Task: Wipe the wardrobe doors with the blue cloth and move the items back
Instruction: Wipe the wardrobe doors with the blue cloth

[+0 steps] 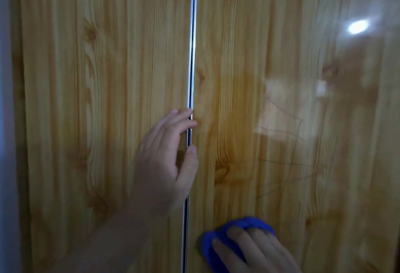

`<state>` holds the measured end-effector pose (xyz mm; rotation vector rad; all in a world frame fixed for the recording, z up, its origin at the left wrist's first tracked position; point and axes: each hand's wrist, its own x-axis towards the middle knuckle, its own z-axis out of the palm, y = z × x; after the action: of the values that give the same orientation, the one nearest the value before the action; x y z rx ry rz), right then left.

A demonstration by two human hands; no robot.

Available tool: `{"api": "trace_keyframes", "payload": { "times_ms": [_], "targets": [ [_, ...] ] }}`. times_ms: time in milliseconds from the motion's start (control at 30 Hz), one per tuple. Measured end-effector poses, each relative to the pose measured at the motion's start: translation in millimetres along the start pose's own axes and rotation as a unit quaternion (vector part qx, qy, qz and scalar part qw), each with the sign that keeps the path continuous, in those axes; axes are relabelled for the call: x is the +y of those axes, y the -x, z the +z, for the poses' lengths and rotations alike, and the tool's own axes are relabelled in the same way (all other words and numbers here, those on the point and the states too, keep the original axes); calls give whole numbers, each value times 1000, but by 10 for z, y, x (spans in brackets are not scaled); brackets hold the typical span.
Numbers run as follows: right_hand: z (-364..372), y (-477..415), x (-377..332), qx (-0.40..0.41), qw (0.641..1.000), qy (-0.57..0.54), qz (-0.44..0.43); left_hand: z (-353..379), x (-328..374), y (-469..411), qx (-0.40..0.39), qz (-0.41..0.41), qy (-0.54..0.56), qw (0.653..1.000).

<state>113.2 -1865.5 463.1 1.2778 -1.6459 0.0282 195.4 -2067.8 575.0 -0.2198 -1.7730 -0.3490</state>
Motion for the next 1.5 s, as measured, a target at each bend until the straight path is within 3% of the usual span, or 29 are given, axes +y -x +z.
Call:
{"api": "trace_keyframes", "payload": {
  "times_ms": [233, 367, 600, 700, 933, 1033, 1100, 1200, 1367, 1467, 1500],
  "targets": [
    [-838, -832, 1127, 111, 987, 83, 75, 89, 188, -119, -33, 91, -90, 991],
    [-1276, -1377, 1659, 167, 974, 101, 113, 210, 282, -136, -50, 81, -85, 992],
    [-1447, -1667, 1834, 234, 953, 99, 161, 300, 319, -109, -21, 84, -94, 992],
    [-1106, -1343, 1515, 226, 954, 113, 159, 333, 310, -101, -8, 96, -105, 990],
    [109, 393, 146, 96, 990, 41, 99, 332, 325, -77, -23, 85, -99, 991],
    [223, 563, 0, 109, 985, -1, 136, 326, 349, -69, -34, 83, -102, 991],
    [136, 556, 75, 119, 981, -6, 152, 312, 347, -74, -34, 81, -103, 991],
    [-173, 412, 430, 112, 990, 32, 80, 324, 357, -57, -32, 76, -104, 991],
    [-827, -339, 1247, 104, 987, 78, 98, 413, 405, -1, -26, 88, -145, 985],
    [-1158, -769, 1726, 181, 973, 16, 143, 437, 395, 8, -21, 101, -163, 981],
    [-1280, -879, 1863, 203, 967, 44, 149, 452, 391, 8, -15, 107, -164, 981]
  ]
}}
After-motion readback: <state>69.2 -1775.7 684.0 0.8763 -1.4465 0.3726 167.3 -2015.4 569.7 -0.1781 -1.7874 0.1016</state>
